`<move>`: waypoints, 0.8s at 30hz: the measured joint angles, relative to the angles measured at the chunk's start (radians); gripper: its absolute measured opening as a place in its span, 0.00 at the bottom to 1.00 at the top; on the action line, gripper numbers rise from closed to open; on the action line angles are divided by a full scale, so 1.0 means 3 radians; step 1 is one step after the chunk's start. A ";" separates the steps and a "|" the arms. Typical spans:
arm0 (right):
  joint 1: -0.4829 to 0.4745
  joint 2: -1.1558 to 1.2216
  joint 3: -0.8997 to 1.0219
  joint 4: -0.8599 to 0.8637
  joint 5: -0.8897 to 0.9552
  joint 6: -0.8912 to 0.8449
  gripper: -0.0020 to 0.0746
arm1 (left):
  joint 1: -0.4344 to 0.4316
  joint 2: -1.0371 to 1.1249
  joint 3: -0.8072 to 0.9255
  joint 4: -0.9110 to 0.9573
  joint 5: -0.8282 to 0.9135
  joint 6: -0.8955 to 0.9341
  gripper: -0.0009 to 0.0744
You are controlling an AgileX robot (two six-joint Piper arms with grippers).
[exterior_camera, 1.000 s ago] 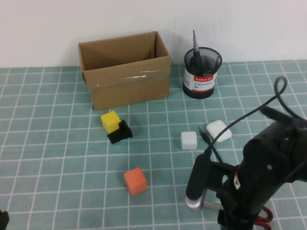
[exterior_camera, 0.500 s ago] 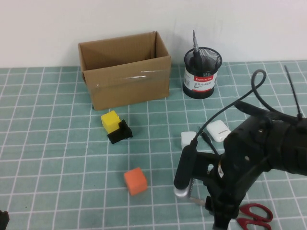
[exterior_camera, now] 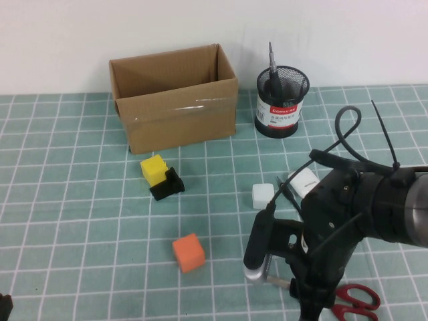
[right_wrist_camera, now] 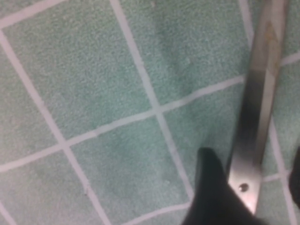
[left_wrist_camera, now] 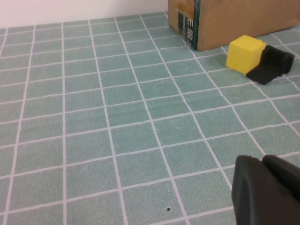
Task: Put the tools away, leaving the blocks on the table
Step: Pick up the scissors from the table
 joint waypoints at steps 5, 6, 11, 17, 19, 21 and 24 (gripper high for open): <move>0.0000 -0.0032 -0.0028 -0.0059 0.0039 0.0084 0.42 | 0.0000 0.0000 0.0000 0.0000 0.0000 0.0000 0.01; 0.0000 -0.0032 -0.0031 -0.0077 0.0048 0.0117 0.42 | 0.0000 0.0000 0.0000 0.0000 0.0000 0.0000 0.01; 0.0000 -0.0032 -0.0036 -0.0151 0.0060 0.0217 0.42 | 0.0000 0.0000 0.0000 0.0000 0.0000 0.0000 0.01; 0.0000 -0.0032 -0.0036 -0.0090 0.0072 0.0230 0.30 | 0.0000 0.0000 0.0000 0.0000 0.0000 0.0000 0.01; 0.0000 -0.0032 -0.0036 -0.0059 0.0086 0.0230 0.26 | 0.0000 0.0000 0.0000 0.0000 0.0000 0.0000 0.01; 0.0000 -0.0032 -0.0036 -0.0042 0.0086 0.0230 0.23 | 0.0000 0.0000 0.0000 0.0000 0.0000 0.0000 0.01; 0.0000 -0.0032 -0.0036 -0.0029 0.0091 0.0224 0.21 | 0.0000 0.0000 0.0000 0.0000 0.0000 0.0000 0.01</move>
